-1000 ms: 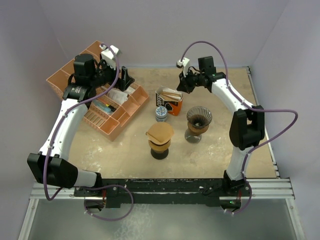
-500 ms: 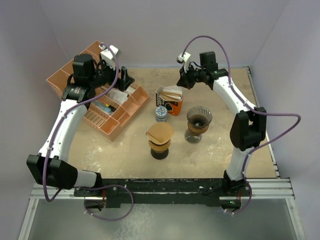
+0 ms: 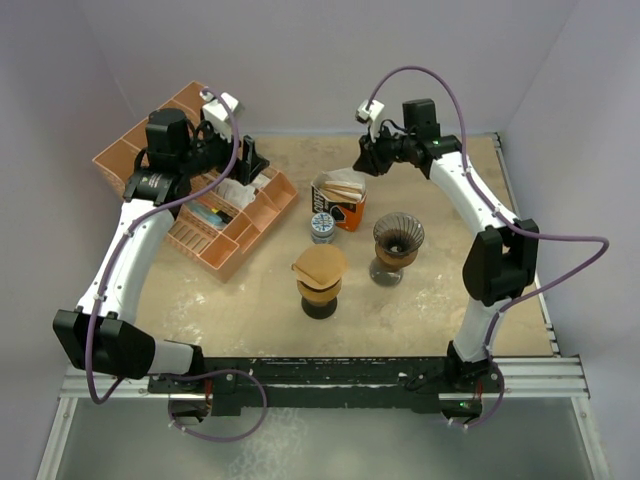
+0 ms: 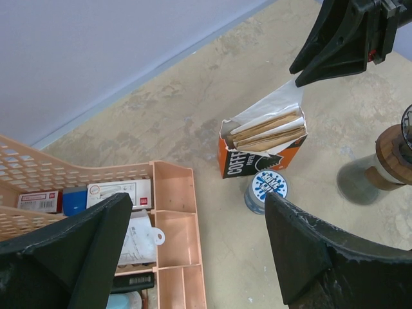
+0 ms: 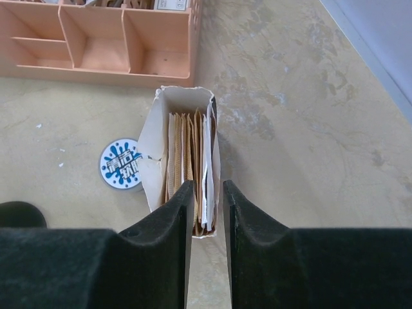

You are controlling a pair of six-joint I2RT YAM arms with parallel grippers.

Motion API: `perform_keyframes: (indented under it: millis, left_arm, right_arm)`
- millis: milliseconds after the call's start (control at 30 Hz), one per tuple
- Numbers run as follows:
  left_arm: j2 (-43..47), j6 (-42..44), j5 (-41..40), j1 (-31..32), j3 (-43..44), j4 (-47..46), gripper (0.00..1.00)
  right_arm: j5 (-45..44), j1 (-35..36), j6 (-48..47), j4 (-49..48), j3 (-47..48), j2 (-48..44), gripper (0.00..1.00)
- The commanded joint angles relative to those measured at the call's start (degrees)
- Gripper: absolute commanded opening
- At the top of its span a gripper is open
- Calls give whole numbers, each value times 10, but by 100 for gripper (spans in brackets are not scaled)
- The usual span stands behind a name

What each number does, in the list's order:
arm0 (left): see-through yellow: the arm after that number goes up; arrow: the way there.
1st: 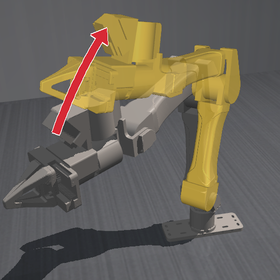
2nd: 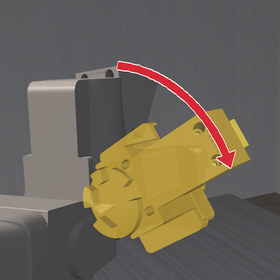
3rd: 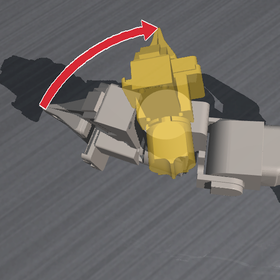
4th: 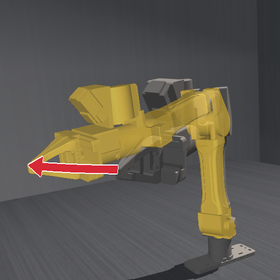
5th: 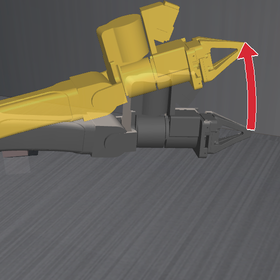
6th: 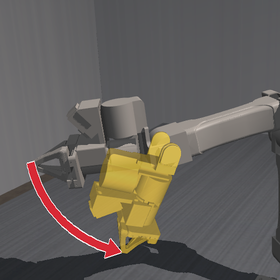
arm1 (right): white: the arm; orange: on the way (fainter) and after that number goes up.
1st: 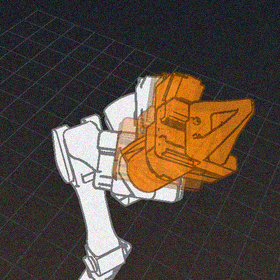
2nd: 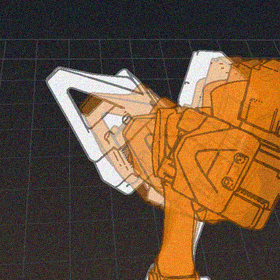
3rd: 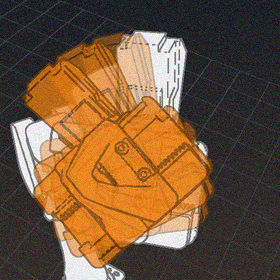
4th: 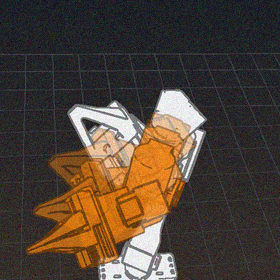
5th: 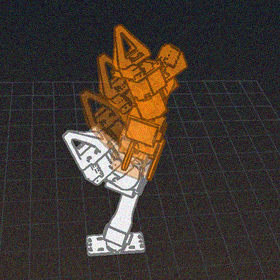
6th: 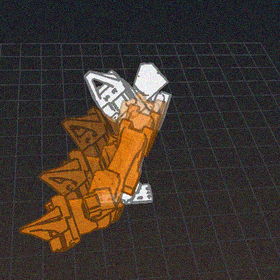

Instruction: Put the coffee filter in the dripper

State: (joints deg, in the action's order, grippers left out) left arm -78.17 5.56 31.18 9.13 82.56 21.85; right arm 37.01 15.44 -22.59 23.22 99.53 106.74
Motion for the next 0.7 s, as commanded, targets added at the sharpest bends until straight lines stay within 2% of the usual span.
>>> perform_keyframes:
  millis: [0,133,233,300,567,667]
  left_arm:
    - [23,10,16,-1,0,-13,84]
    - [24,15,18,-1,-2,-9,84]
    - [25,16,20,0,-2,-8,84]
    - [26,17,20,0,-3,-8,84]
    - [31,23,22,0,-7,-4,85]
    - [32,25,21,0,-9,-2,85]
  right_arm:
    - [20,4,-5,8,1,-32,30]
    - [9,4,-8,-2,-12,-36,37]
    - [8,4,-9,-6,-20,-35,36]
    - [7,4,-10,-9,-21,-33,32]
    - [10,4,-2,-16,-13,-34,3]
    - [12,4,0,-13,-4,-39,0]
